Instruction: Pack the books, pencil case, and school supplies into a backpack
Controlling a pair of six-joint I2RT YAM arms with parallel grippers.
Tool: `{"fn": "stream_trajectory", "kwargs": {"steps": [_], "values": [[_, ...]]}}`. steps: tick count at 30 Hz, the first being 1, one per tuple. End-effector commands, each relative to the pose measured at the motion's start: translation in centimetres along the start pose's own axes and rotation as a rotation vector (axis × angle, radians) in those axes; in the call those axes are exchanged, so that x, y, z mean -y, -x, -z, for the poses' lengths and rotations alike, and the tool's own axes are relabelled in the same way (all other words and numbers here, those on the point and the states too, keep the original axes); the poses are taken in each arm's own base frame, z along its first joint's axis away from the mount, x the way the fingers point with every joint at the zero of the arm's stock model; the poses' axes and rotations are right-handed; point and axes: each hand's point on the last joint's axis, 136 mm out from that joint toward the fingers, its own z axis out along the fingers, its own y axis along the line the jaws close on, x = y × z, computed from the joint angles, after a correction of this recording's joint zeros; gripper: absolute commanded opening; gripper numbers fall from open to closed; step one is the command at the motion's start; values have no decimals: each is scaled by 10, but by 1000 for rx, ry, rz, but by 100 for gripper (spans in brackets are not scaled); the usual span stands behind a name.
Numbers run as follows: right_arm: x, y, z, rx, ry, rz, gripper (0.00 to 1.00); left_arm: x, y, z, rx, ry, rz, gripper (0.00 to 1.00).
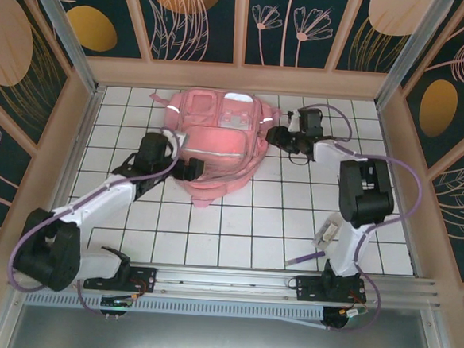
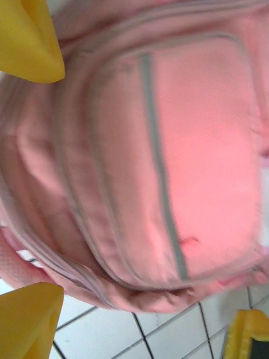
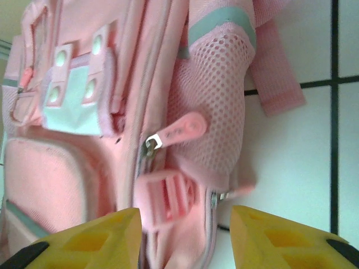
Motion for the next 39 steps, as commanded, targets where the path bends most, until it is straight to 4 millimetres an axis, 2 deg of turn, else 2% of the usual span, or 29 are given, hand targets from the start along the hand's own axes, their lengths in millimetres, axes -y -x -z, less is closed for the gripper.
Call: {"fn": "stream_trajectory", "kwargs": {"steps": [1, 2, 4, 6, 9, 13, 17, 21, 25, 29, 30, 35, 39], "values": [[3, -6, 30, 21, -75, 16, 46, 23, 39, -28, 30, -25, -104, 85], [4, -9, 36, 23, -84, 17, 46, 27, 55, -42, 37, 10, -51, 82], [5, -14, 46, 30, -102, 22, 46, 39, 69, -69, 0, 8, 75, 81], [6, -17, 54, 37, -123, 30, 46, 51, 68, -99, -53, -32, 213, 81], [8, -19, 58, 39, -136, 44, 46, 61, 70, -121, -59, 7, 238, 84], [10, -19, 57, 36, -147, 46, 46, 51, 67, -139, -67, 140, 256, 86], [7, -19, 56, 38, -135, 59, 46, 36, 58, -157, -95, 235, 327, 85], [6, -19, 55, 35, -129, 70, 45, 42, 48, -177, -143, 247, 342, 81], [0, -21, 55, 36, -102, 69, 42, 38, 44, -194, -184, 309, 331, 73], [-3, -26, 53, 22, -81, 72, 41, 34, 35, -208, -250, 387, 311, 71], [-4, -27, 53, 19, -77, 72, 40, 32, 32, -210, -269, 408, 307, 69], [-11, -35, 54, -5, -28, 98, 38, 24, 22, -210, -333, 471, 285, 41], [-40, -50, 53, -69, 138, 211, 38, 25, 33, -193, -323, 473, 258, 12]]}}
